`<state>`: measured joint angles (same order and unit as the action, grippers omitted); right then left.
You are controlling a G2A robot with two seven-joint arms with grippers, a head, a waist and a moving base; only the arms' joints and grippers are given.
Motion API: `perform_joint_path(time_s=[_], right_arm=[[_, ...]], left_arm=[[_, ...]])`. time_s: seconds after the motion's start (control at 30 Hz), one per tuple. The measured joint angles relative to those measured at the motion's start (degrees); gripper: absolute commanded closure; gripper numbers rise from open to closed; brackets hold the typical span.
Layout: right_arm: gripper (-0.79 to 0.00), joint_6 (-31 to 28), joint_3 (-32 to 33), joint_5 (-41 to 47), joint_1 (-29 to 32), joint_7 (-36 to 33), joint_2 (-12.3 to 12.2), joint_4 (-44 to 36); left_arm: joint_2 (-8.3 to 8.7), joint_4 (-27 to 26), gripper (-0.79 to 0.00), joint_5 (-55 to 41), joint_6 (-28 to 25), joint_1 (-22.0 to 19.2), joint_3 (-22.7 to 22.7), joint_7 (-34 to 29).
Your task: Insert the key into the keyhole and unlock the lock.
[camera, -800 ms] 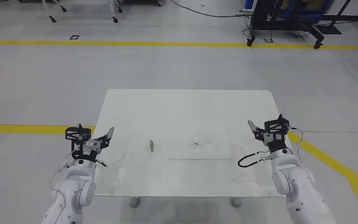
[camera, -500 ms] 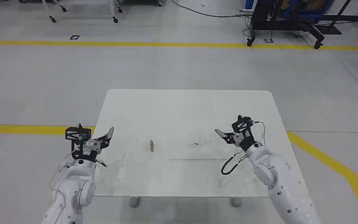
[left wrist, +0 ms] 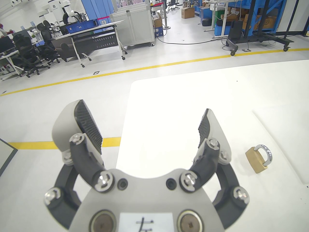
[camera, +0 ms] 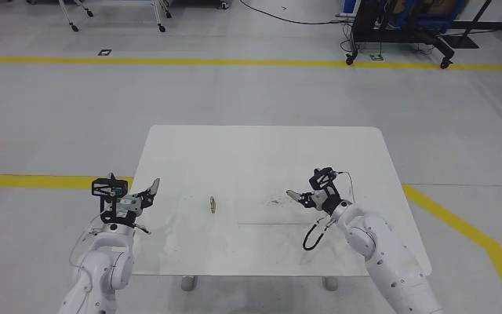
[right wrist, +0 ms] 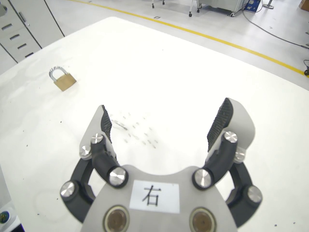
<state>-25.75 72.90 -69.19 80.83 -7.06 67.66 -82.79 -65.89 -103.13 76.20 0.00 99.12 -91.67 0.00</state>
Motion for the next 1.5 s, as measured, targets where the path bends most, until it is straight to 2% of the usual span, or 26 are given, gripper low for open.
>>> perform_joint_path(time_s=[0.1,0.2,0.37,0.47,0.53,0.67,0.8,0.83,0.9,1.2,1.5], right_arm=[[-0.785,-9.5,-1.9,2.2,-5.1,-0.4,0.1,6.1],[-0.785,-18.1,-3.6,-1.0,-9.8,0.7,-0.1,11.6],[-0.785,-27.8,-6.3,-7.0,-15.3,6.2,-0.2,18.8],[-0.576,-29.6,-8.7,-10.2,-17.6,10.0,0.2,22.1],[-0.409,-29.0,-10.9,-14.1,-19.1,11.5,0.4,23.1],[-0.259,-26.1,-14.2,-20.8,-21.0,15.4,0.8,24.6],[-0.191,-24.6,-16.2,-25.0,-22.5,19.3,1.0,26.5],[-0.151,-24.4,-16.9,-26.0,-22.9,19.8,1.1,27.1],[0.000,-24.6,-17.9,-26.8,-23.5,20.7,1.2,27.9],[0.000,-24.2,-20.0,-27.8,-25.3,21.3,1.6,29.8],[0.000,-23.6,-19.9,-31.1,-24.4,24.5,0.6,27.3]], left_arm=[[0.00,0.0,-0.785,0.0,0.0,0.0,0.0,0.0],[0.00,0.0,-0.785,0.0,0.0,0.0,0.0,0.0],[0.00,0.0,-0.785,0.0,0.0,0.0,0.0,0.0],[0.00,0.0,-0.785,0.0,0.0,0.0,0.0,0.0],[0.00,0.0,-0.785,0.0,0.0,0.0,0.0,0.0],[0.00,0.0,-0.785,0.0,0.0,0.0,0.0,0.0],[0.00,0.0,-0.785,0.0,0.0,0.0,0.0,0.0],[0.00,0.0,-0.785,0.0,0.0,0.0,0.0,0.0],[0.00,0.0,-0.785,0.0,0.0,0.0,0.0,0.0],[0.00,0.0,-0.785,0.0,0.0,0.0,0.0,0.0],[0.00,0.0,-0.785,0.0,0.0,0.0,0.0,0.0]])
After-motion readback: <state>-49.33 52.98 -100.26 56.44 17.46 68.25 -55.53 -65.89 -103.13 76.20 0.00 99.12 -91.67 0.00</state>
